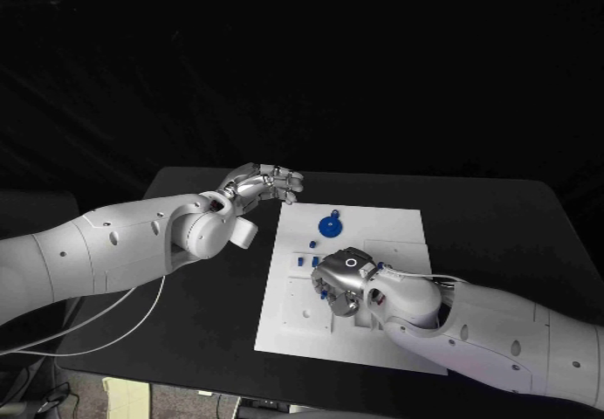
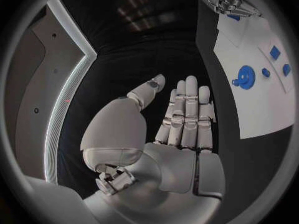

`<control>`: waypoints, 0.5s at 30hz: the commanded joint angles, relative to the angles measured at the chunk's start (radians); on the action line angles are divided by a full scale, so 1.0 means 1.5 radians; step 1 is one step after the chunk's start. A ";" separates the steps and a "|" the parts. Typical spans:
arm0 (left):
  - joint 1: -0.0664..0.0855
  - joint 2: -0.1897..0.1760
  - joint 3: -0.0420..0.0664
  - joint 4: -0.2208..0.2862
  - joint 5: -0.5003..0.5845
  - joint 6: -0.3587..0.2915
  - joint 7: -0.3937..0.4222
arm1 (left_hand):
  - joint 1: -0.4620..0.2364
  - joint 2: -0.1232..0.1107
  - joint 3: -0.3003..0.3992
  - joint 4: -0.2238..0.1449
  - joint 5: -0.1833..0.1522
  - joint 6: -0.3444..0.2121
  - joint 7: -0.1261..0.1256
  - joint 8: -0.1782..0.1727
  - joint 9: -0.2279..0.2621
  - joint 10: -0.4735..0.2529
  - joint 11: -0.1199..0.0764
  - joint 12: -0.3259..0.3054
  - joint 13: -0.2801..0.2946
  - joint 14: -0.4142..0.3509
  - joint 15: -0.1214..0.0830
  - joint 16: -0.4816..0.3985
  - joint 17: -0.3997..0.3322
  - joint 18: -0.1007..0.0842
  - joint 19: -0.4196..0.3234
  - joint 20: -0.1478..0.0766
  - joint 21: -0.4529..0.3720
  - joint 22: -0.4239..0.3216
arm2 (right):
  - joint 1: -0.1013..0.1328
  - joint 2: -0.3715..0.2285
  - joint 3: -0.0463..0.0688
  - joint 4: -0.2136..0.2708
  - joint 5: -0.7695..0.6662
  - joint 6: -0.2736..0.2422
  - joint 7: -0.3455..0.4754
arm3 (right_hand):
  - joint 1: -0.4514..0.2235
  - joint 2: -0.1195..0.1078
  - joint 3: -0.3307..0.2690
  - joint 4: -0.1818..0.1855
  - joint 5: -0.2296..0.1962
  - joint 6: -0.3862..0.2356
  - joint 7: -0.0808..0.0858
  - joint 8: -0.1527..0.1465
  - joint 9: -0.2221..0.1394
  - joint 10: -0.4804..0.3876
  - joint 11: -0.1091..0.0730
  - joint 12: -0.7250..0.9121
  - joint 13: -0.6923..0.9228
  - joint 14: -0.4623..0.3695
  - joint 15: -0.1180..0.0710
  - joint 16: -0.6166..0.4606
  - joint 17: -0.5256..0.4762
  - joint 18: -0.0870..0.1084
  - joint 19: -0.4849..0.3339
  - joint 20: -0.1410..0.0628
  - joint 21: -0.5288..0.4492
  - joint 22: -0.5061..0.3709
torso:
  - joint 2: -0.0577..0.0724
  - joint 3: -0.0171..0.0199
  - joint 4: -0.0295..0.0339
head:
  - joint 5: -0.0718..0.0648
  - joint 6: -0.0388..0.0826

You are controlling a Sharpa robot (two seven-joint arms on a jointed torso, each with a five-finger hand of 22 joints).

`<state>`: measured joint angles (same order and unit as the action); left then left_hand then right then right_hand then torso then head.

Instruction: Assemble the parts on the task board

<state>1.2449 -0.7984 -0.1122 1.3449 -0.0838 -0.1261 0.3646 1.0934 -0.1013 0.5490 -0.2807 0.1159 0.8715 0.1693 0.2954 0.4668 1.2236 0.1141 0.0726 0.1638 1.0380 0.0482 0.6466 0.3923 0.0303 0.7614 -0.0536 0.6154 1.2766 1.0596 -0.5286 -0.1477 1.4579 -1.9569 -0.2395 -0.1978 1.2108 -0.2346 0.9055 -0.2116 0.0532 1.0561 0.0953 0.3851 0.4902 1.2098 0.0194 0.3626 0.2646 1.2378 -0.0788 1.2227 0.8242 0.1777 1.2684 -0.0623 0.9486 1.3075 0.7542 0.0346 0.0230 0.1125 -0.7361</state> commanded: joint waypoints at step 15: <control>0.001 0.002 0.001 0.001 0.005 0.010 0.001 | -0.006 -0.003 -0.003 0.001 0.004 -0.007 0.000 0.002 -0.001 -0.004 0.001 -0.001 -0.001 0.006 0.000 -0.004 0.002 0.009 0.005 0.002 -0.005 0.001 | -0.001 0.005 -0.001 0.001 -0.017 0.016 -0.002 | -0.004 0.001 0.001 -0.004 0.000 0.004 0.000 0.001 0.001 0.026 0.006 -0.002 0.002 -0.002 -0.002 -0.002 -0.001 0.056 0.000 -0.003 0.003 0.011 | 0.000 0.0000 -0.0002 | 0.000 -0.001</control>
<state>1.2449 -0.7982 -0.1122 1.3448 -0.0830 -0.1249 0.3630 1.0934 -0.1013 0.5490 -0.2807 0.1159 0.8680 0.1728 0.2954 0.4669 1.2236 0.1141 0.0727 0.1629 1.0380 0.0482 0.6466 0.3942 0.0302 0.7614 -0.0536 0.6116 1.2764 1.0594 -0.5241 -0.1492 1.4584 -1.9673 -0.2365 -0.2008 1.2109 -0.2347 0.9065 -0.2128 0.0532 1.0561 0.0952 0.3852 0.4897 1.2099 0.0194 0.3625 0.2689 1.2380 -0.0790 1.2227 0.8243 0.1777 1.2698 -0.0608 0.9486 1.3074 0.7541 0.0345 0.0228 0.1120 -0.7377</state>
